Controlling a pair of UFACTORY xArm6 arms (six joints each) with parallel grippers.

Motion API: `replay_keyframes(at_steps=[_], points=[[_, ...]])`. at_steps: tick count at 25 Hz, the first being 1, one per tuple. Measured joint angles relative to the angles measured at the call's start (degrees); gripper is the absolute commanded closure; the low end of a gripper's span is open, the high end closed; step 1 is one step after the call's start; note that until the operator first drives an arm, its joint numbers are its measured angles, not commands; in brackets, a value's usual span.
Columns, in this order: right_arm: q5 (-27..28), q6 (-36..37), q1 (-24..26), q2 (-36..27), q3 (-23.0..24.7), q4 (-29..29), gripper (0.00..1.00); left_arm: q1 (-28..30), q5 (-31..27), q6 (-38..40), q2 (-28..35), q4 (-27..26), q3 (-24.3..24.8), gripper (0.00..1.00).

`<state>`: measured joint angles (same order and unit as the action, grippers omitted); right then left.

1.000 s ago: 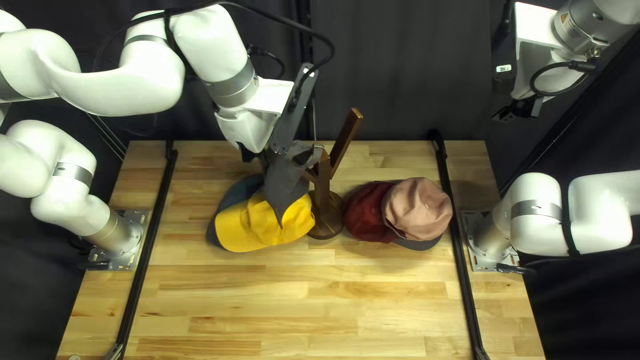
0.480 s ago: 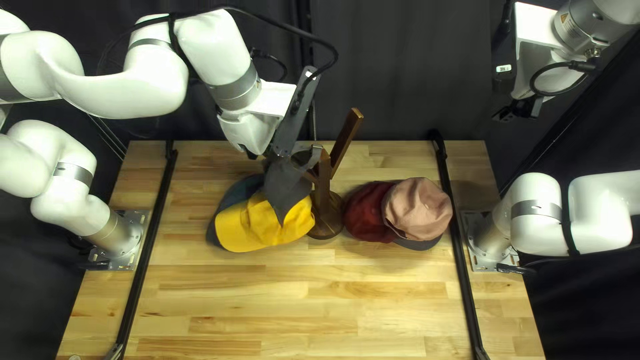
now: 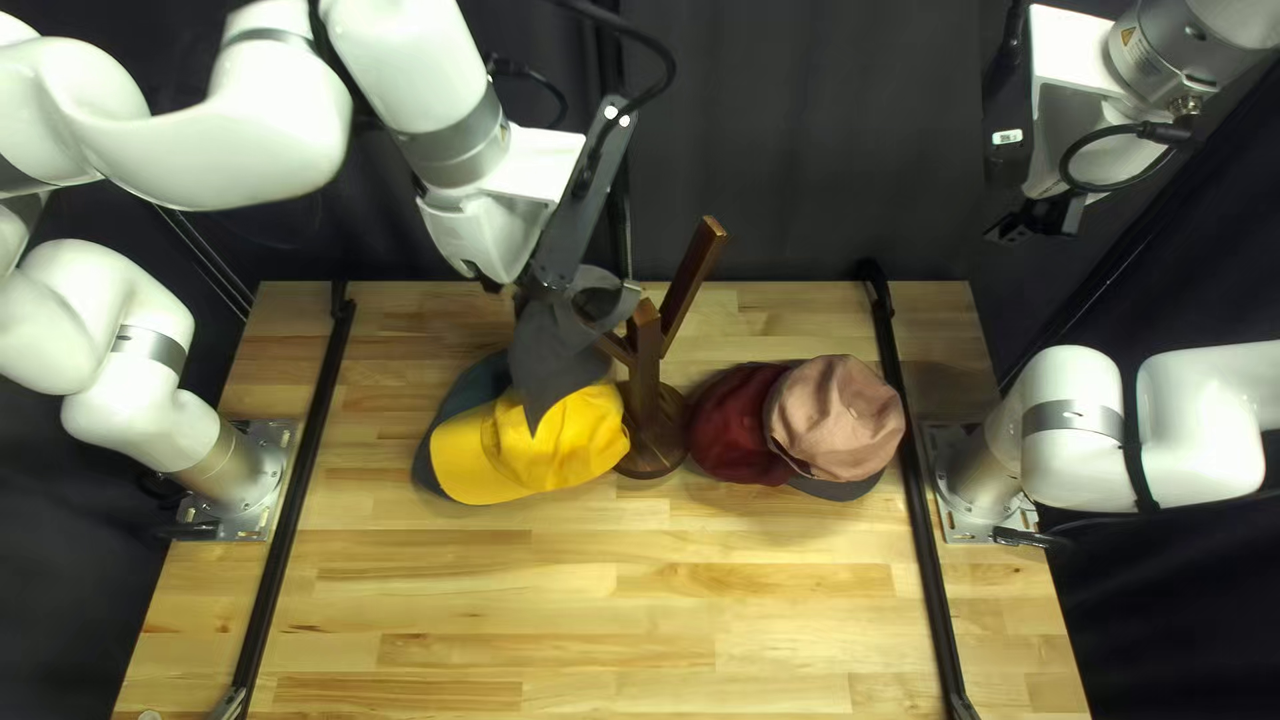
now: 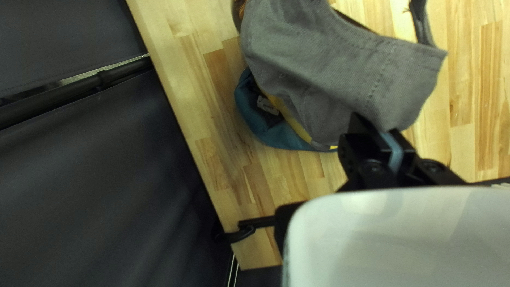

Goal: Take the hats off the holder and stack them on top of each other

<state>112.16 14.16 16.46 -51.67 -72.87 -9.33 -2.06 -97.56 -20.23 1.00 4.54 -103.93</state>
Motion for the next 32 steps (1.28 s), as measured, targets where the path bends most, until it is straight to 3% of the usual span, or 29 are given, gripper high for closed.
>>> replay_keyframes(at_steps=[5,18,24,32], points=[[0.0,0.0,0.0,0.0,0.0,0.0,0.0,0.46,-1.64,0.16,4.07,1.08,2.8,1.0],[0.0,0.0,0.0,0.0,0.0,0.0,0.0,2.38,0.94,5.51,20.74,4.07,22.93,1.0],[0.0,0.0,0.0,0.0,0.0,0.0,0.0,3.04,2.72,8.43,24.0,4.49,29.53,1.0],[0.0,0.0,0.0,0.0,0.0,0.0,0.0,3.26,4.22,10.35,24.94,4.08,34.44,1.0]])
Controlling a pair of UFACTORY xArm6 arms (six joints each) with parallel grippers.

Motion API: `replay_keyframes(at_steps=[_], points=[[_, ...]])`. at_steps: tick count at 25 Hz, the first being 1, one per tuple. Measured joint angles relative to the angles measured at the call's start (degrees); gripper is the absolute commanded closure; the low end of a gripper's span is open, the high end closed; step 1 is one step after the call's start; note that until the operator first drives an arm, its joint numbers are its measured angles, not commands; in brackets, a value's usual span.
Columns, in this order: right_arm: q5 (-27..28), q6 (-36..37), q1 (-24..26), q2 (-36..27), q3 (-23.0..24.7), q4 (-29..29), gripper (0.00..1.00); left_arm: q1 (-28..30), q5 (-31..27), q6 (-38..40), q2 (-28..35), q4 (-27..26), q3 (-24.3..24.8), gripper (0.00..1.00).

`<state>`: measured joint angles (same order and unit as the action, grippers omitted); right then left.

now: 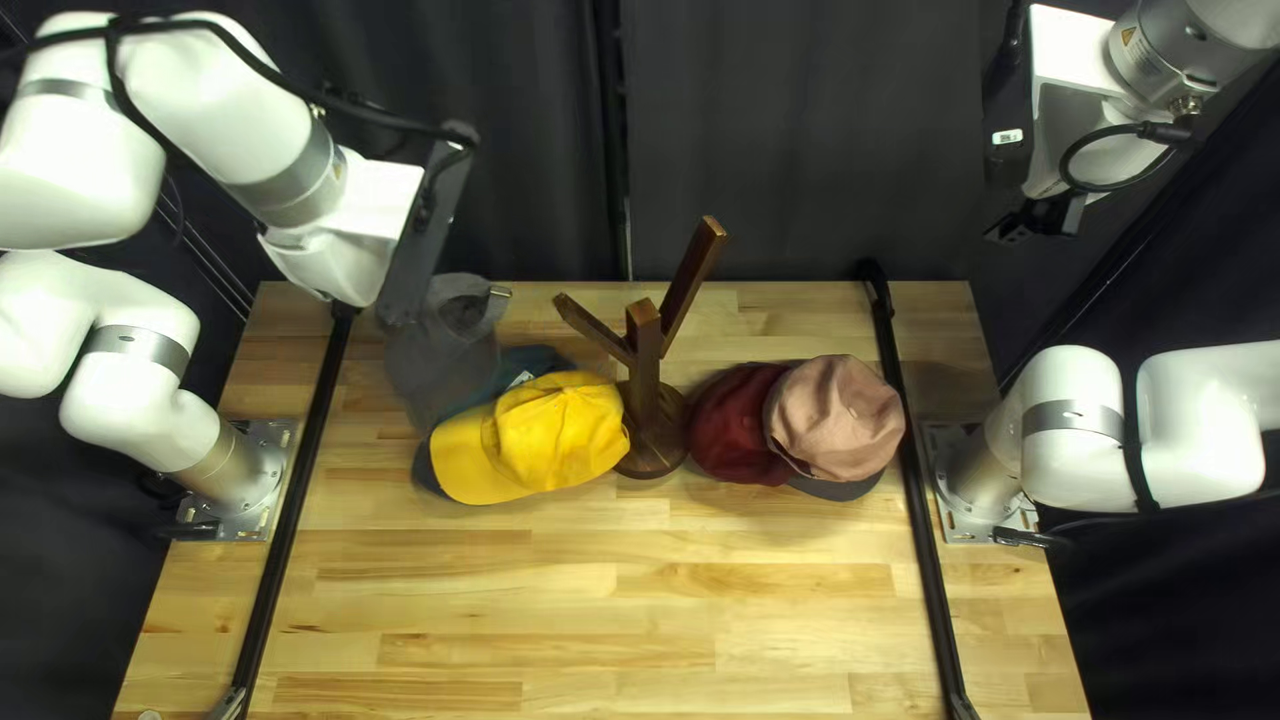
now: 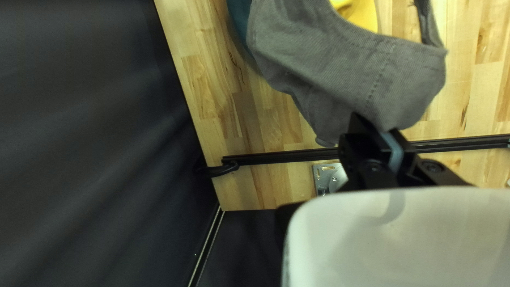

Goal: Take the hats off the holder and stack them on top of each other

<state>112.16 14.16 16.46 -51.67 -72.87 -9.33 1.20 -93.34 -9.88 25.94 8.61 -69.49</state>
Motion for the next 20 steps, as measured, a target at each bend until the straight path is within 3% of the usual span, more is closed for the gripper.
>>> replay_keyframes(at_steps=[7,16,20], points=[[0.0,0.0,0.0,0.0,0.0,0.0,0.0,-0.98,1.48,-0.7,2.77,-0.67,4.68,1.0],[0.0,0.0,0.0,0.0,0.0,0.0,0.0,-1.67,-3.07,-1.95,0.73,2.0,3.61,1.0],[0.0,0.0,0.0,0.0,0.0,0.0,0.0,-2.89,-2.91,-1.8,1.61,2.62,6.42,1.0]])
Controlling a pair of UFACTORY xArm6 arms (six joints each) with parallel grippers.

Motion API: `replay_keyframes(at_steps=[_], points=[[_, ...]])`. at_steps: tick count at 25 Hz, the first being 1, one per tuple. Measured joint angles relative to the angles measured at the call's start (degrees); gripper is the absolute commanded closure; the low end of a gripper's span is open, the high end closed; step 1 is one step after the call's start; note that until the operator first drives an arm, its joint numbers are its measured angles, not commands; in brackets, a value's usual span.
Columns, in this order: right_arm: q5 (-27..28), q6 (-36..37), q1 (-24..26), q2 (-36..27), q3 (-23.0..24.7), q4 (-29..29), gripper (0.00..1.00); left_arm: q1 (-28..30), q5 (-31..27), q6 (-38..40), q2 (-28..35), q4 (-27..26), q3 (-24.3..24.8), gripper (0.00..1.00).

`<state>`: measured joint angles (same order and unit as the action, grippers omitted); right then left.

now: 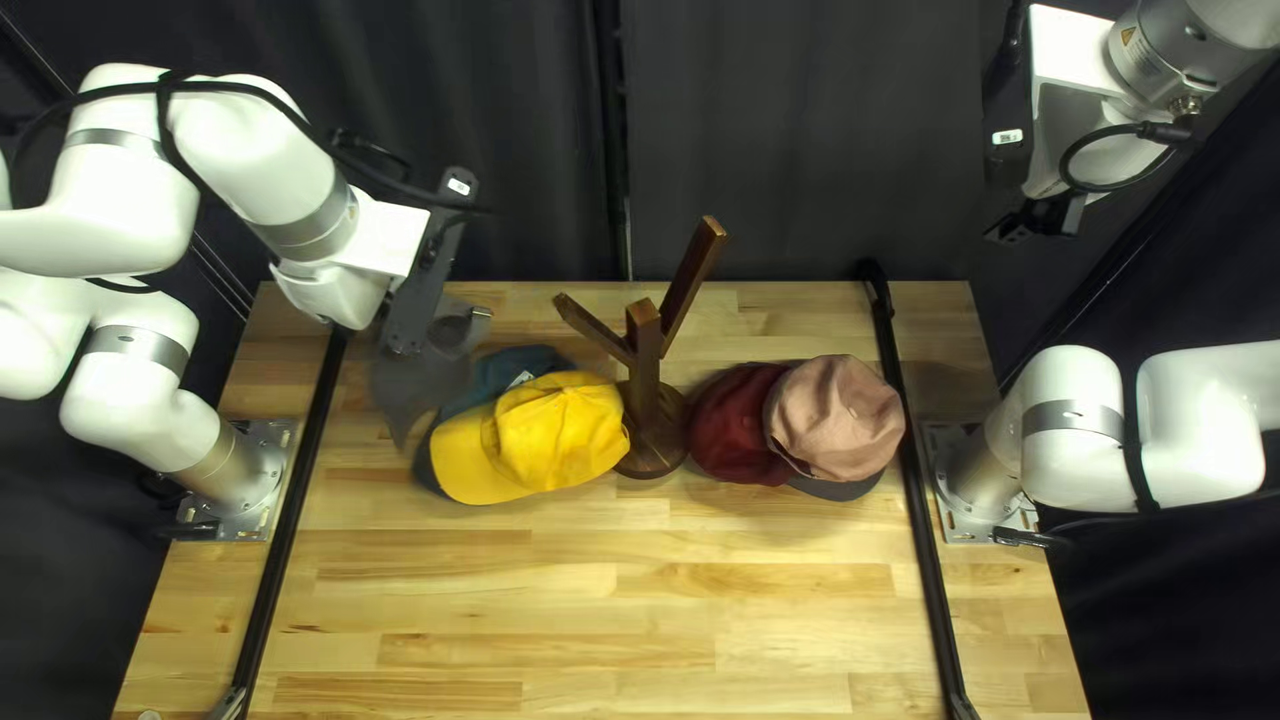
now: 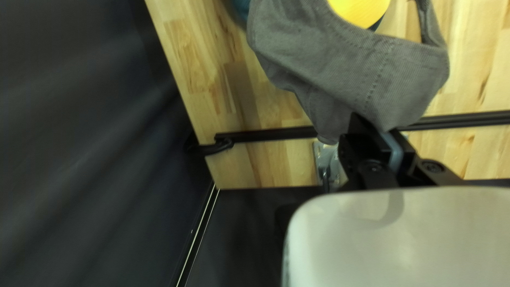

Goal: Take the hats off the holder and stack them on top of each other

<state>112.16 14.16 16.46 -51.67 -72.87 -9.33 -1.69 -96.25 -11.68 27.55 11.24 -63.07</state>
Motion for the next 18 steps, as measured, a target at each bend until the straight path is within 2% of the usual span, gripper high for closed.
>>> replay_keyframes(at_steps=[1,2,3,4,8,18], points=[[0.0,0.0,0.0,0.0,0.0,0.0,0.0,-0.39,0.52,0.09,0.55,0.01,1.26,1.0],[0.0,0.0,0.0,0.0,0.0,0.0,0.0,-0.77,1.25,0.19,1.09,-0.02,2.57,0.68],[0.0,0.0,0.0,0.0,0.0,0.0,0.0,-1.13,2.02,0.31,1.54,-0.09,3.78,0.05],[0.0,0.0,0.0,0.0,0.0,0.0,0.0,-1.46,2.86,0.43,1.9,-0.22,4.83,0.0],[0.0,0.0,0.0,0.0,0.0,0.0,0.0,-2.24,4.94,0.67,2.25,-0.85,6.27,0.0],[0.0,0.0,0.0,0.0,0.0,0.0,0.0,-2.5,7.52,-3.27,0.06,-5.46,0.98,0.0]])
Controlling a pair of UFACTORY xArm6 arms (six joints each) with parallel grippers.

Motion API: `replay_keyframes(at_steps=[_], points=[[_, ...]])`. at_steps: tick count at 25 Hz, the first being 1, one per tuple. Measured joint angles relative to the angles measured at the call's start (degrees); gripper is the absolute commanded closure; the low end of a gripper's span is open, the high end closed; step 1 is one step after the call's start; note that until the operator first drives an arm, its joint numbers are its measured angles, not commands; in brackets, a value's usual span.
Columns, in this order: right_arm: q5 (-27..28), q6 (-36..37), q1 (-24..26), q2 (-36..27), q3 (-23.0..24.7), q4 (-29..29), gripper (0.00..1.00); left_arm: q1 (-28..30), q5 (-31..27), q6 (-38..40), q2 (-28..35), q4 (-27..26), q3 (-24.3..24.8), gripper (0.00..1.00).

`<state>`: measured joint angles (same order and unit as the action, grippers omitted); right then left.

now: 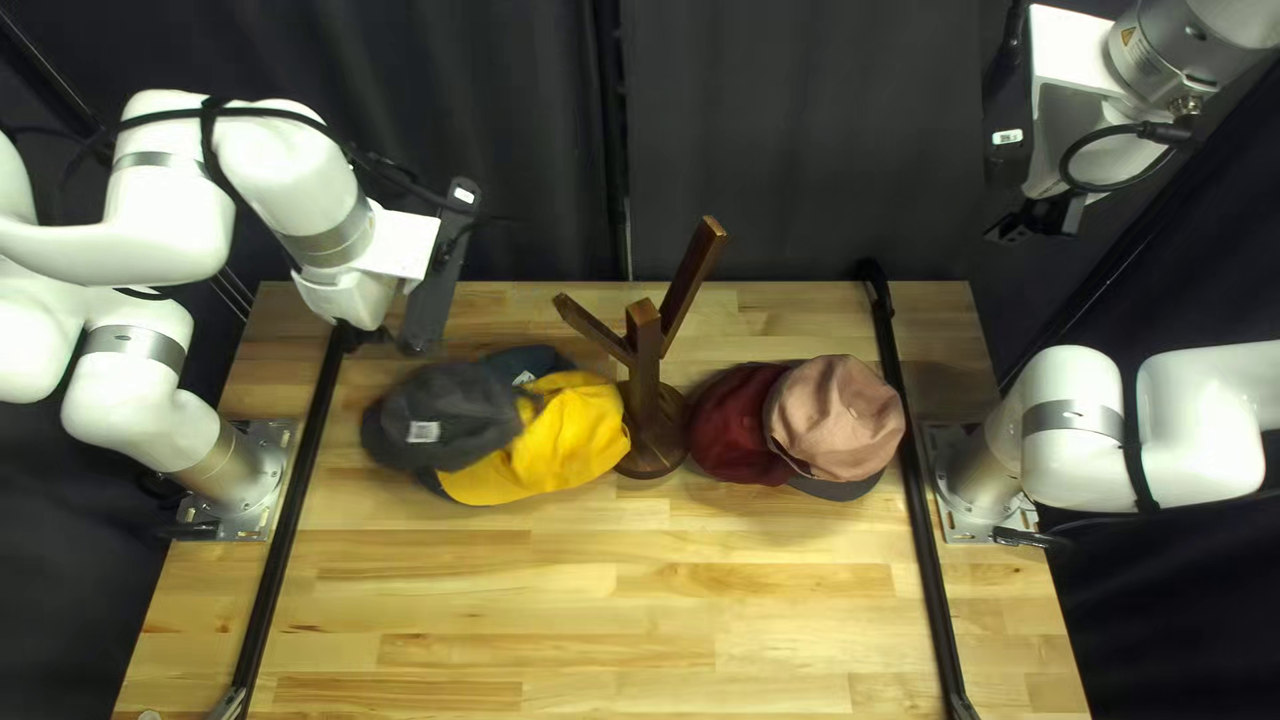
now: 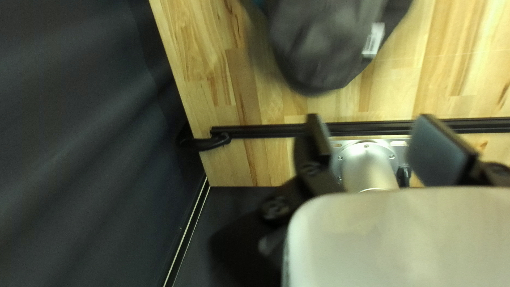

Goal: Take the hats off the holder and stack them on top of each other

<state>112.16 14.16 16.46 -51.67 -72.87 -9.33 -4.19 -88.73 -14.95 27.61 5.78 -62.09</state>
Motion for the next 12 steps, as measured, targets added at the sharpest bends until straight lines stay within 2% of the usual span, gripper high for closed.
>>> replay_keyframes(at_steps=[8,12], points=[[0.0,0.0,0.0,0.0,0.0,0.0,0.0,-0.28,-0.16,-3.32,-5.65,-2.39,-8.18,0.0],[0.0,0.0,0.0,0.0,0.0,0.0,0.0,0.31,0.02,-3.85,-6.04,-2.95,-8.63,0.0]])
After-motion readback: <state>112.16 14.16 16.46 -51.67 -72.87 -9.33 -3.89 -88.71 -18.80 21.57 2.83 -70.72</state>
